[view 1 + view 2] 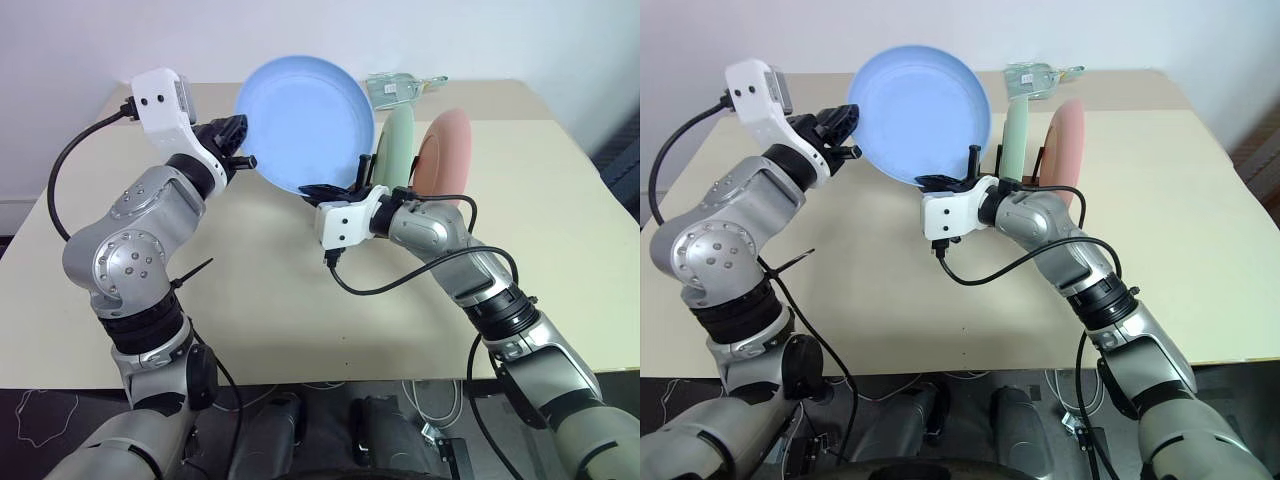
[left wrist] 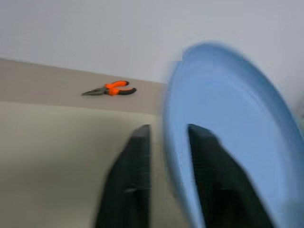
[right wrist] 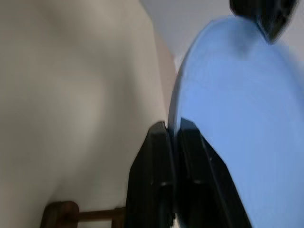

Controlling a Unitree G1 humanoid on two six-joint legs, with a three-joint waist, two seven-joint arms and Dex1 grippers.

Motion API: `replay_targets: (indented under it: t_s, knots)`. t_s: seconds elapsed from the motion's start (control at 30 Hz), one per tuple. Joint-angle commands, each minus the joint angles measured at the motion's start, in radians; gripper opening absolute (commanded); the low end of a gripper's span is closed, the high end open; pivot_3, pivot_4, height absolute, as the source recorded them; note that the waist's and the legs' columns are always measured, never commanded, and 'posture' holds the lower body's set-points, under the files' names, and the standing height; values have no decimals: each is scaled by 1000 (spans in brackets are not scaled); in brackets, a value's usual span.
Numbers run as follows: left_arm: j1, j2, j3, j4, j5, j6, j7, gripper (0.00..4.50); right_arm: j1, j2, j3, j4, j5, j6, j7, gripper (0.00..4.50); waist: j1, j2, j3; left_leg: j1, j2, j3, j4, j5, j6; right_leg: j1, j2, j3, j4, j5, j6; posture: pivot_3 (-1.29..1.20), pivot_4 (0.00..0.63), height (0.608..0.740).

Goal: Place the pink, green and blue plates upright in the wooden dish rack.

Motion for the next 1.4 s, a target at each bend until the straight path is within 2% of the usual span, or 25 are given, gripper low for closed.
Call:
replay_targets:
  t_s: [0.03,0.17,0.3,0.4,0.5,0.57,0.67,0.73,0.93,1.23,1.4]
  knots:
    - [-121,-39,140,-10,-61,-196,50,2936,-1,19,-18,-37,-16,-32,-29,0,2,-3,2,0,0,0,0,0,-1,0,0,0,0,0,0,0,150,726]
    - [-119,68,184,47,80,-379,81,2936,18,50,-31,-50,0,-38,-40,0,-9,-3,2,1,0,1,-2,0,-2,0,0,1,0,0,0,0,150,726]
    - [55,284,39,84,313,-509,-12,2936,14,139,-111,-98,133,29,-54,0,-24,-3,2,3,1,2,-4,2,-2,-1,1,2,1,1,-1,0,150,726]
    - [243,352,-64,111,419,-612,-95,2936,18,229,-209,-174,337,133,-39,0,-19,-4,1,3,1,2,-6,2,-2,-3,1,4,2,1,-2,0,150,726]
    - [460,293,-169,131,448,-731,-187,2936,55,331,-336,-314,668,404,-43,0,-16,-4,1,4,0,1,-6,0,-1,-3,1,3,0,1,-2,0,150,726]
    - [549,258,-232,143,474,-799,-230,2936,83,371,-382,-382,814,551,-76,0,-12,-4,0,4,0,1,-7,-3,2,-4,0,3,-1,1,-2,0,150,726]
    - [629,209,-307,167,491,-881,-289,2936,119,429,-431,-438,986,720,-154,0,-9,-5,0,3,1,1,-7,-4,5,-5,0,3,-1,2,-3,0,150,726]
    - [648,183,-331,170,487,-909,-313,2936,130,448,-445,-456,1044,781,-196,0,-9,-3,1,3,2,1,-7,-4,4,-6,1,3,-1,3,-5,0,150,726]
    - [672,137,-370,153,478,-944,-368,2936,118,502,-472,-430,1104,841,-320,0,-21,-2,0,3,2,1,-9,-4,4,-7,1,3,-1,3,-6,0,150,726]
    - [699,129,-388,108,473,-939,-425,2936,90,527,-519,-342,1130,840,-416,0,-22,-2,0,3,2,1,-10,-3,4,-7,1,3,-1,3,-6,0,150,726]
    - [706,124,-397,102,484,-935,-434,2936,26,551,-586,-237,1178,868,-498,0,-22,-2,0,3,2,2,-10,-2,6,-7,1,3,-1,3,-6,0,150,726]
